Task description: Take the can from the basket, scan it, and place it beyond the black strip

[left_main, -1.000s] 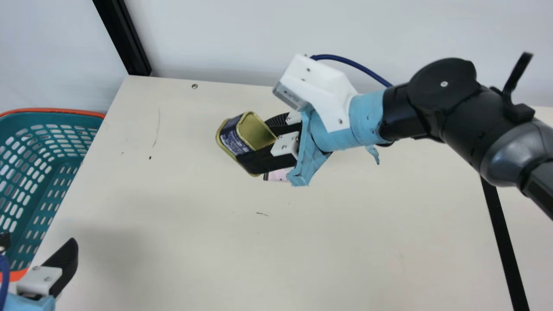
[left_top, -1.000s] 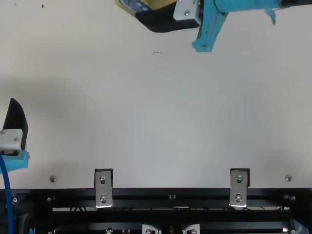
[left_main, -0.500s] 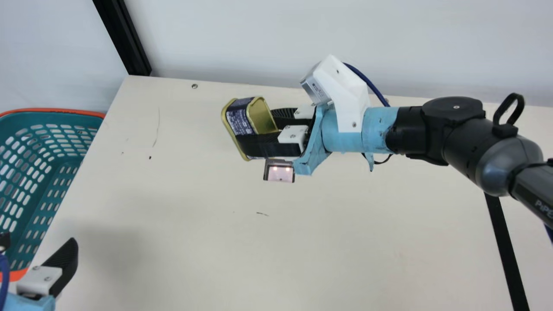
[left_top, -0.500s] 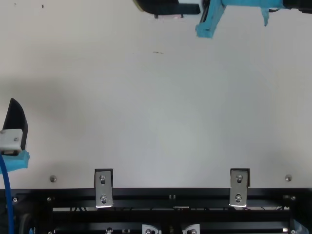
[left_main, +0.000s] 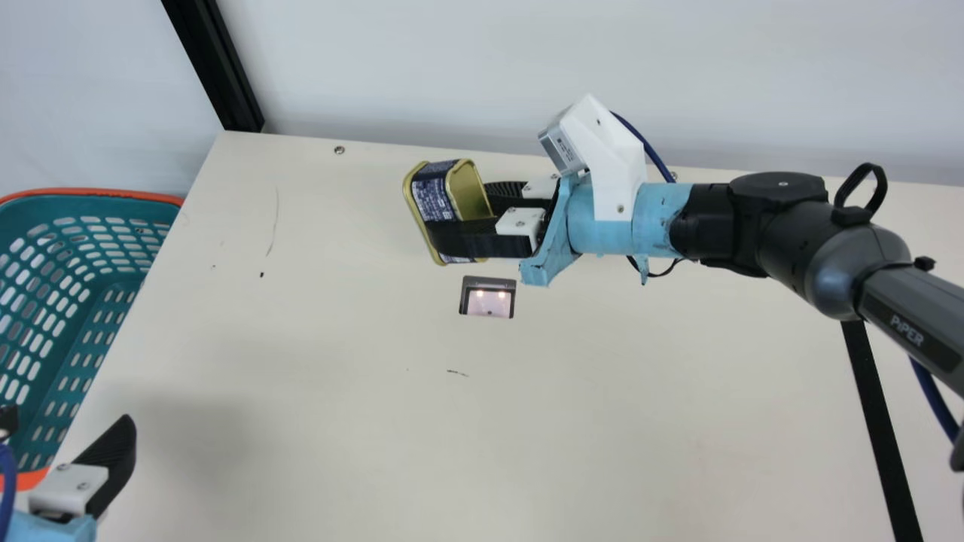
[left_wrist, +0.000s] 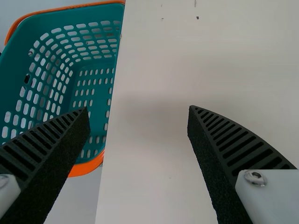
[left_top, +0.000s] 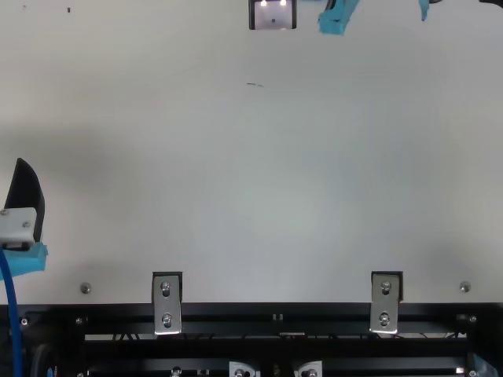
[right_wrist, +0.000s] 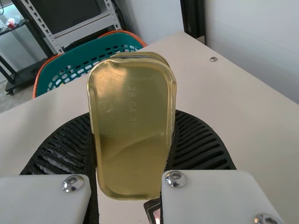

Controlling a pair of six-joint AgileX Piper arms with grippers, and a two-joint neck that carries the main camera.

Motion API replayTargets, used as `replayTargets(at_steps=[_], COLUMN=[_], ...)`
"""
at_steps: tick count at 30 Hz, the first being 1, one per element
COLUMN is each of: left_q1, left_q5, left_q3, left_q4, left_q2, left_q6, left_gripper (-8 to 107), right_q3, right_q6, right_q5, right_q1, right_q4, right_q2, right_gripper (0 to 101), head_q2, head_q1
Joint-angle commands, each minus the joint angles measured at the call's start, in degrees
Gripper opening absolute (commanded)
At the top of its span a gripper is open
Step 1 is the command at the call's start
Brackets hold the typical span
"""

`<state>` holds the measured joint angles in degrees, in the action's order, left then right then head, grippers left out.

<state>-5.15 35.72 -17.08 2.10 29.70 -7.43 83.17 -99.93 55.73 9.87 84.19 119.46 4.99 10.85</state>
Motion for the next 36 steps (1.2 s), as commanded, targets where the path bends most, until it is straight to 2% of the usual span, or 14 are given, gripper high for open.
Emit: replayTargets(at_steps=[1, 9, 16, 32, 36], left_q1=[0.0, 0.0, 0.0, 0.0, 0.0], left_q5=[0.0, 0.0, 0.0, 0.0, 0.0], left_q3=[0.0, 0.0, 0.0, 0.0, 0.0], left_q4=[0.0, 0.0, 0.0, 0.0, 0.0], left_q2=[0.0, 0.0, 0.0, 0.0, 0.0], left_q6=[0.0, 0.0, 0.0, 0.0, 0.0], left_gripper=[90, 90, 90, 90, 90], right_q3=[0.6, 2.6, 2.6, -1.6, -3.2], right_q6=[0.0, 0.0, -0.7, -2.3, -1.8], right_q5=[0.2, 0.8, 1.4, 2.1, 0.9], right_q1=[-0.2, -1.3, -2.6, -7.8, -9.1], right_q4=[-0.3, -0.2, 1.5, 2.2, 1.3], right_q2=[0.8, 3.2, 3.0, -2.8, -4.5], right_gripper=[0, 0, 0, 0, 0], head_q2=[0.0, 0.0, 0.0, 0.0, -0.6], head_q1=[0.5, 0.5, 0.5, 0.5, 0.4])
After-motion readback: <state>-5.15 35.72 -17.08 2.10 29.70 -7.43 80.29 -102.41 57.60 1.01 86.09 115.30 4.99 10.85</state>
